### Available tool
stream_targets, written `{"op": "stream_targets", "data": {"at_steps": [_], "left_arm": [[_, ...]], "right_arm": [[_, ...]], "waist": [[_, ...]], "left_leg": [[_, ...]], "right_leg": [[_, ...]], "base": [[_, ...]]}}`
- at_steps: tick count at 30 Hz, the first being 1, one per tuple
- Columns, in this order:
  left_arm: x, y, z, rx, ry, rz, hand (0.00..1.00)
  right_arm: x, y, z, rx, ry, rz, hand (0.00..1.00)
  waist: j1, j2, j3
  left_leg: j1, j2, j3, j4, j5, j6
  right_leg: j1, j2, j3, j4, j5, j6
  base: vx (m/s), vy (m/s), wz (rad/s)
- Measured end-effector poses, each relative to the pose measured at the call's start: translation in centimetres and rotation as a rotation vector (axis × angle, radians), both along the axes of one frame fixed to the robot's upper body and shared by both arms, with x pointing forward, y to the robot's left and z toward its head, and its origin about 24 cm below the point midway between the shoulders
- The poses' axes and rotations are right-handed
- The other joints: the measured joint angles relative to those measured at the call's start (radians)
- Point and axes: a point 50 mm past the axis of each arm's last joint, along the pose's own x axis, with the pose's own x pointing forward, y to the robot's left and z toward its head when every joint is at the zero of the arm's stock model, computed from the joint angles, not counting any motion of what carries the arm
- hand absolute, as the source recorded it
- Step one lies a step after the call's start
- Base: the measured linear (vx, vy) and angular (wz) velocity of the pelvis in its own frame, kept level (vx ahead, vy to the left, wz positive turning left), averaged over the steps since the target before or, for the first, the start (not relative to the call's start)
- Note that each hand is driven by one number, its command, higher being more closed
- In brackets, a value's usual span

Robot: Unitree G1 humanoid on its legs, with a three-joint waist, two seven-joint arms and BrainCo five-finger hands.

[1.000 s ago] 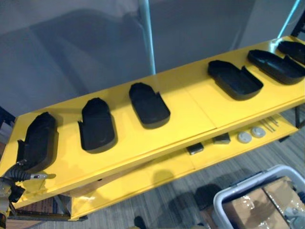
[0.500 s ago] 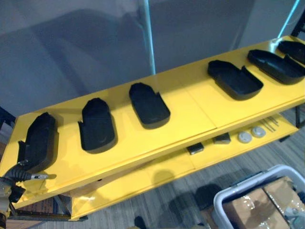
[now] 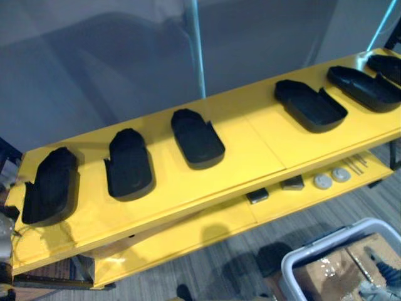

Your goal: Walk over and take plastic housings, then place them on the shelf

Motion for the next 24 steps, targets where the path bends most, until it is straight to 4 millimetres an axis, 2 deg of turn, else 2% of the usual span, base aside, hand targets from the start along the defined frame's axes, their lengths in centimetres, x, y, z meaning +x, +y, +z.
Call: {"op": "stream_targets", "data": {"at_steps": [5, 7, 10, 13, 16, 20, 24], "left_arm": [[0.9, -2.1, 3.0, 0.075, -0.195, -0.07, 0.0], [1.2, -3.9, 4.9, 0.116, -0.31, -0.165, 0.0], [0.7, -6.6, 5.8, 0.132, -0.437, -0.284, 0.0], [-0.1, -8.1, 4.7, 0.062, -0.51, -0.328, 0.0], [-2.3, -8.5, 3.0, -0.03, -0.622, -0.251, 0.0], [-6.6, -8.0, 1.0, -0.072, -0.743, -0.037, 0.0], [-10.7, -7.5, -2.0, -0.102, -0.747, 0.192, 0.0]], "right_arm": [[-0.7, 1.3, -1.1, 0.045, 0.005, -0.024, 0.0], [-1.0, 2.2, -1.8, 0.071, 0.005, -0.041, 0.0], [-0.9, 3.3, -2.3, 0.094, -0.001, -0.033, 0.0], [-0.8, 4.2, -2.4, 0.101, -0.018, -0.031, 0.0], [-0.5, 5.3, -2.1, 0.096, -0.073, -0.051, 0.0], [-0.2, 6.4, -1.9, 0.1, -0.114, -0.075, 0.0], [-0.3, 7.2, -2.1, 0.127, -0.123, -0.076, 0.0]], "waist": [[0.012, -0.01, -0.006], [0.024, -0.02, -0.015], [0.025, -0.03, -0.032], [0.025, -0.03, -0.048], [0.026, -0.028, -0.056], [0.03, -0.029, -0.063], [0.059, -0.034, -0.074]], "left_leg": [[0.0, 0.0, -0.014, 0.0, 0.0, 0.0], [-0.002, 0.0, -0.019, 0.0, 0.001, -0.001], [-0.003, 0.0, -0.032, 0.0, 0.002, -0.003], [-0.001, 0.001, -0.04, 0.0, 0.004, -0.003], [-0.003, 0.002, -0.049, 0.0, 0.01, 0.0], [-0.023, 0.002, -0.087, 0.0, 0.021, 0.006], [-0.034, -0.001, -0.122, 0.0, 0.033, 0.008]], "right_leg": [[0.017, 0.001, -0.019, -0.007, -0.001, -0.002], [0.017, 0.001, -0.022, -0.003, 0.0, 0.001], [0.02, 0.001, -0.026, 0.007, -0.004, -0.008], [0.029, 0.003, -0.031, 0.011, -0.005, -0.01], [0.032, 0.005, -0.038, 0.013, -0.005, -0.01], [0.034, 0.007, -0.078, 0.014, -0.016, -0.025], [0.047, 0.009, -0.112, 0.007, -0.022, -0.033]], "base": [[0.01, -0.008, 0.11], [0.01, -0.007, 0.06], [0.01, -0.004, 0.12], [-0.01, -0.004, 0.08], [-0.05, -0.008, 0.09], [-0.07, -0.006, 0.25], [-0.06, -0.003, 0.24]]}}
